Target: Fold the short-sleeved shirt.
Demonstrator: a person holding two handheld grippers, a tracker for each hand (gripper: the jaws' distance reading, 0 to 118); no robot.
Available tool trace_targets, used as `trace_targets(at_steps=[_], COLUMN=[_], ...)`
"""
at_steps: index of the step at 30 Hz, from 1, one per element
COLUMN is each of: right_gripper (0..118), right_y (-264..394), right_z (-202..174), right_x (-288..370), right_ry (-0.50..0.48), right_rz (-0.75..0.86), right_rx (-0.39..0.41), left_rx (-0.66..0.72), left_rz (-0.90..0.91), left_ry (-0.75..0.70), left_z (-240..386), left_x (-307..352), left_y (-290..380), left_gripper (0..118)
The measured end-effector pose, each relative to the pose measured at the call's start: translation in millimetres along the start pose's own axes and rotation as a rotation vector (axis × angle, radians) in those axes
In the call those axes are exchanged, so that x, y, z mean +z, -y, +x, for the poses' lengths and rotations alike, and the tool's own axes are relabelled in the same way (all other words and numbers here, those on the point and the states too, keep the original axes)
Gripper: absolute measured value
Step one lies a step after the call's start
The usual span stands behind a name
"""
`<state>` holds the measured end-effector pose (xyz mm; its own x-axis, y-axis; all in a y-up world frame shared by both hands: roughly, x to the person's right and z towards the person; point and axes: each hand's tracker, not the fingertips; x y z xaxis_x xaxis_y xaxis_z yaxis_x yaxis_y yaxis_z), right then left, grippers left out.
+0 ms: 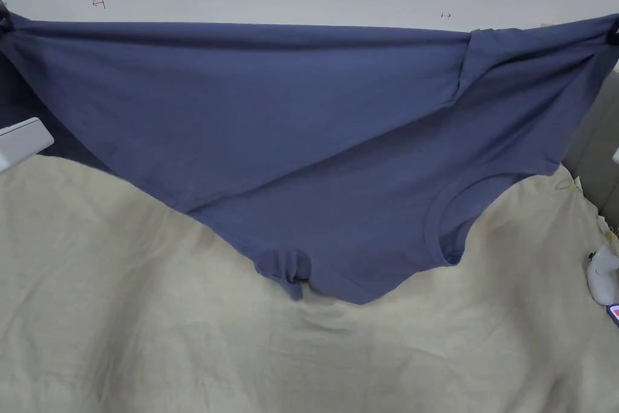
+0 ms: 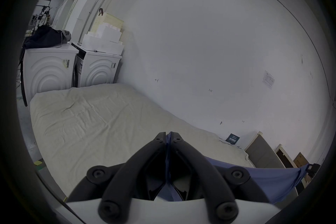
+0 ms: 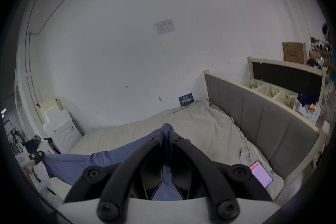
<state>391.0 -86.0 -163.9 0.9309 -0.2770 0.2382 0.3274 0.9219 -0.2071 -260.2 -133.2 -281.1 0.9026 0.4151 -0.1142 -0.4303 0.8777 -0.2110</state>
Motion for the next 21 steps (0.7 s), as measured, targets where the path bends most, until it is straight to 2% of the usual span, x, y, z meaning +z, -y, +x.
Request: trace_targets(at_steps=[5, 14, 19, 20, 21], right_gripper=[4, 4, 4, 4, 4], right_y=[-16, -70, -105, -111, -118], right_z=[-11, -57, -71, -73, -77], right_x=[-20, -90, -149, -159, -169], right_ry=[0.02, 0.138, 0.19, 0.199, 0.212], right_rz=[0.003, 0.043, 0.063, 0.076, 0.101], right_rx=[0.023, 0.204, 0.209, 0.211, 0.211], left_rx=[-0.049, -0.214, -0.243, -0.27, -0.295], left_rz=[0.022, 0.056, 0.057, 0.067, 0.076], left_ry=[-0.032, -0.1, -0.13, -0.139, -0.151], left_z=[11, 57, 52, 102, 105], left_x=[-12, -78, -75, -117, -120], left_y=[-9, -36, -34, -44, -45], left_gripper=[0, 0, 0, 0, 0])
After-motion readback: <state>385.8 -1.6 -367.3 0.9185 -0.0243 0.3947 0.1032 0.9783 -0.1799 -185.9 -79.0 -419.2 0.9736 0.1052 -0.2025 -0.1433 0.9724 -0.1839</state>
